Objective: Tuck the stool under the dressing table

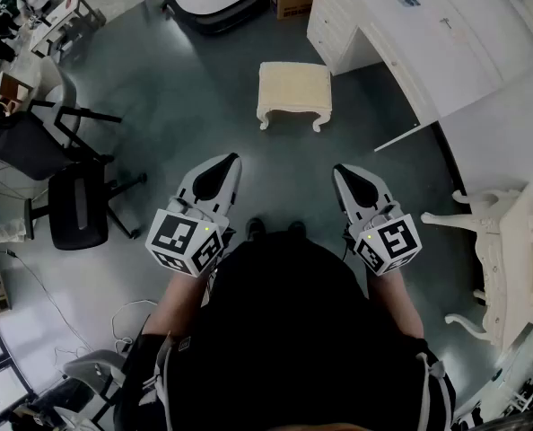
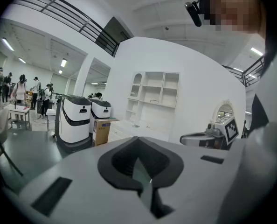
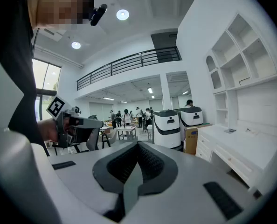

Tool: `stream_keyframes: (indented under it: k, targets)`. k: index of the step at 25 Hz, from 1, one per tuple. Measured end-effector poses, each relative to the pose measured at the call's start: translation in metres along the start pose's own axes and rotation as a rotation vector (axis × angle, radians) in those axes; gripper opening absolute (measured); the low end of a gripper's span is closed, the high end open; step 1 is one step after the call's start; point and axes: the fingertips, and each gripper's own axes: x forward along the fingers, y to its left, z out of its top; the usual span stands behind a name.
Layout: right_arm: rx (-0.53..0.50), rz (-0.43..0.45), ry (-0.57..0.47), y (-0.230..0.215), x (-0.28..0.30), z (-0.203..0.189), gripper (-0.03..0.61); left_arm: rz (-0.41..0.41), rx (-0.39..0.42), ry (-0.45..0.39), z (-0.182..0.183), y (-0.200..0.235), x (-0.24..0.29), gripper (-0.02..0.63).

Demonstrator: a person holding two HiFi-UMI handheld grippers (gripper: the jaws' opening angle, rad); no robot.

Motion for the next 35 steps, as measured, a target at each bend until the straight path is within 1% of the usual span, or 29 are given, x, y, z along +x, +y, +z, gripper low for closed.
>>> stream_keyframes:
  k: [5, 13, 16, 21, 26, 30, 33, 35]
  targets:
    - [-0.002, -0.024, -0.007, -0.013, -0.018, 0.0, 0.018, -0.007, 0.006, -0.013, 0.006, -0.013, 0.007, 0.006]
    - [0.03, -0.055, -0.044, -0.041, -0.056, -0.001, 0.019, -0.029, 0.029, -0.012, 0.007, -0.05, 0.032, 0.006]
    - [0.025, -0.05, -0.059, -0.047, -0.067, -0.004, 0.02, -0.01, 0.042, -0.013, 0.002, -0.055, 0.034, 0.006]
    - [0.062, -0.01, -0.044, -0.051, -0.07, -0.014, 0.02, 0.01, 0.052, -0.011, 0.002, -0.053, 0.037, 0.006]
    - [0.077, 0.046, -0.055, -0.049, -0.046, -0.008, 0.021, 0.018, 0.027, -0.024, 0.005, -0.029, 0.047, 0.006]
    - [0.038, 0.058, -0.002, -0.059, -0.008, -0.008, 0.021, 0.031, 0.008, -0.031, 0.008, 0.009, 0.07, 0.006]
    - [0.026, 0.047, 0.026, -0.076, 0.027, -0.004, 0.021, 0.052, 0.048, -0.02, 0.014, 0.042, 0.093, 0.006]
    - [0.028, 0.03, 0.029, -0.09, 0.052, 0.004, 0.021, 0.04, 0.074, -0.014, 0.021, 0.059, 0.111, 0.006]
